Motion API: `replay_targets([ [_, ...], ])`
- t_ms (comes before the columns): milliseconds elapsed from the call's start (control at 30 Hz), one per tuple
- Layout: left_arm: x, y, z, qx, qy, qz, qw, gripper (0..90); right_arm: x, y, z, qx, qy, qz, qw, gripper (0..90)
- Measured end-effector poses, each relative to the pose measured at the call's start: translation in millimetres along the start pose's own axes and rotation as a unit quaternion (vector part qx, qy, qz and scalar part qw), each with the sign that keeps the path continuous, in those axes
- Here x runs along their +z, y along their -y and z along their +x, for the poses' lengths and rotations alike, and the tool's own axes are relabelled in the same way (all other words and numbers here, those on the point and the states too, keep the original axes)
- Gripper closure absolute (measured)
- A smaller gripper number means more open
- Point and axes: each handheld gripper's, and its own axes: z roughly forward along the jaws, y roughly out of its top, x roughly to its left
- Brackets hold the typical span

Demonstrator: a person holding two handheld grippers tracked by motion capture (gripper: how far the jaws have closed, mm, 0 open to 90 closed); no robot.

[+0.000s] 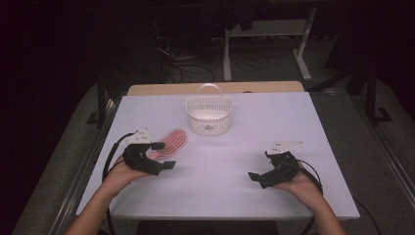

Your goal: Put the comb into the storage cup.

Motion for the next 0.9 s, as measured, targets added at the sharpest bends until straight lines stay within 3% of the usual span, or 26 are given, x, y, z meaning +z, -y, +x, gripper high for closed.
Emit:
replay_targets([
  [167,2.1,2.8,-1.4,0.007,-0.001,-0.004,1.0,0.0,0.2,0.3,-0.2,-0.003,0.002,0.0,1.0,0.0],
  [900,-2.5,5.6,3.4,-0.004,-0.007,-0.006,1.0,0.0,1.1,1.4,0.9,-0.007,0.002,0.002,1.0,0.0],
])
